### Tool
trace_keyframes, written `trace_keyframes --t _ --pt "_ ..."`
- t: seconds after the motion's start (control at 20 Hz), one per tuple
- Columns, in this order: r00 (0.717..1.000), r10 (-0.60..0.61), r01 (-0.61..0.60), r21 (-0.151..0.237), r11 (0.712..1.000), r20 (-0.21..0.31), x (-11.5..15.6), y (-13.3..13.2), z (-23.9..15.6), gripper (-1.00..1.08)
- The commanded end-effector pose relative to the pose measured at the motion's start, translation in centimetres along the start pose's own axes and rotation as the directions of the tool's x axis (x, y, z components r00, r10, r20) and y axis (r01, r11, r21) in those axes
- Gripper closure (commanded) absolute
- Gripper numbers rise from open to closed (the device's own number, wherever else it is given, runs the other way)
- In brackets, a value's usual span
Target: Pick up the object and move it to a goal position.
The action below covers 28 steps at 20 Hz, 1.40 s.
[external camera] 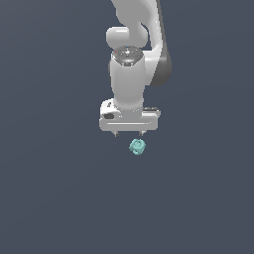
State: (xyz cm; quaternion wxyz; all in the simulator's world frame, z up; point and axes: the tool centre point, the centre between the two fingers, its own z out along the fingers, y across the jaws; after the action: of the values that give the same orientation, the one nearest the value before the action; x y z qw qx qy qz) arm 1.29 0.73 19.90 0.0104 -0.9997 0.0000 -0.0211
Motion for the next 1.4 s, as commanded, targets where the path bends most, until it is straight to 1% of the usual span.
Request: trace_keyframes --t 0.0,0.15,0.45,0.7,1.0,1.35 --pt "1.000 0.000 0.000 0.000 1.000 0.000 0.0 0.0 0.0 -0.92" --pt "1.000 -0.007 0.007 0.000 1.000 0.007 -0.2 -0.2 0.4 -0.92" --pt "0.998 -0.050 0.050 0.002 0.999 0.038 -1.5 -1.1 2.0 -0.92" --pt "0.998 -0.048 0.048 0.001 0.999 0.038 -1.4 -1.1 2.0 -0.92" --pt "0.999 -0.007 0.007 0.000 1.000 0.038 -1.6 -1.4 2.7 -0.92" --pt "0.994 0.098 -0.097 -0.006 0.995 0.039 -2.0 -2.0 4.2 -0.92"
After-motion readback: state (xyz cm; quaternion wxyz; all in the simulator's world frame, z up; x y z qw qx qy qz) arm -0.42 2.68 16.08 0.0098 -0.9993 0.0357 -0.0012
